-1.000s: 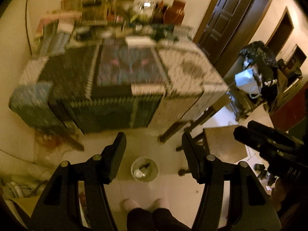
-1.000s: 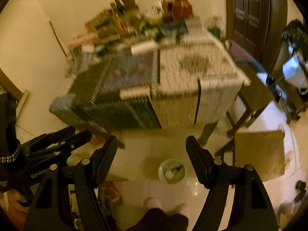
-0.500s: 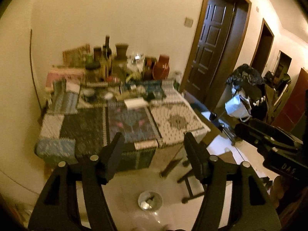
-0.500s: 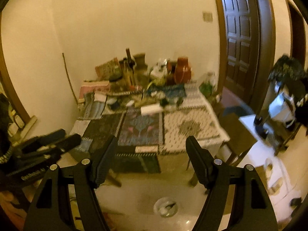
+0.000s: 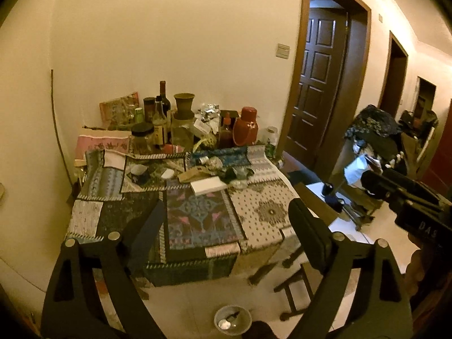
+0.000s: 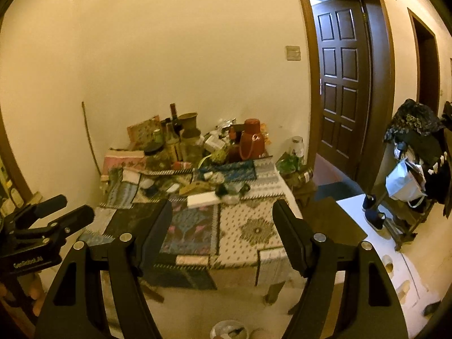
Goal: Collect trash
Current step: 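Raise both empty tools back over the table, then grasp the green plastic bag with the right tool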
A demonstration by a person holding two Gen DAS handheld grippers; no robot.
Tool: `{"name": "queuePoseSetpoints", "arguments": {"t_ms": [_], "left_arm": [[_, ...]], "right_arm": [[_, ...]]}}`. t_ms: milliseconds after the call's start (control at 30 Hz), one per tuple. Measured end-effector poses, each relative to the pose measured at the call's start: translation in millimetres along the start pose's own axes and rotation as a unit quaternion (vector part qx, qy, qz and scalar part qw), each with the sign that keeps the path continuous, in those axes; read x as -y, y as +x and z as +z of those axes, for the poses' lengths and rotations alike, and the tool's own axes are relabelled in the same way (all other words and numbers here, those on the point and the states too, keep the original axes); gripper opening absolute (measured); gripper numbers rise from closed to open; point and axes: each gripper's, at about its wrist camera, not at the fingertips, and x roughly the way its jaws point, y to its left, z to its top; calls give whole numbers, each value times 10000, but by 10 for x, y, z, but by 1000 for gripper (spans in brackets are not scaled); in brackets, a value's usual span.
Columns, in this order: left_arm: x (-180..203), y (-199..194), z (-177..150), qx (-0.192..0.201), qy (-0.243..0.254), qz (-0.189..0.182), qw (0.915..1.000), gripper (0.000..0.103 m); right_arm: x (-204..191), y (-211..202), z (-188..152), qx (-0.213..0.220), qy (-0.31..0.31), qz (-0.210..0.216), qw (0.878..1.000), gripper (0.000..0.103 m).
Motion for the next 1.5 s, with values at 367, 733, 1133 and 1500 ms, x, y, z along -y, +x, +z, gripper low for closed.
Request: {"name": "queuePoseSetpoints", "arguments": {"t_ms": [367, 733, 1133, 1500], "left_arm": [[200, 763, 535, 45, -655, 430, 9969, 89], [-60, 1337, 623, -242, -1134, 1240, 9855, 92], [-637, 2497, 693, -1104, -663, 710, 9891, 92], [-1179, 3858, 631, -2174, 72, -104, 9760, 92]], "right_arm": [[679, 642, 546, -324, -225, 256, 9989, 88], [852, 1399, 662, -1071, -274, 840, 9903, 89], [534, 2457, 525, -2076, 440, 1022, 9719, 89], [386, 3744, 151, -2939, 1671, 550, 9395, 89]]}}
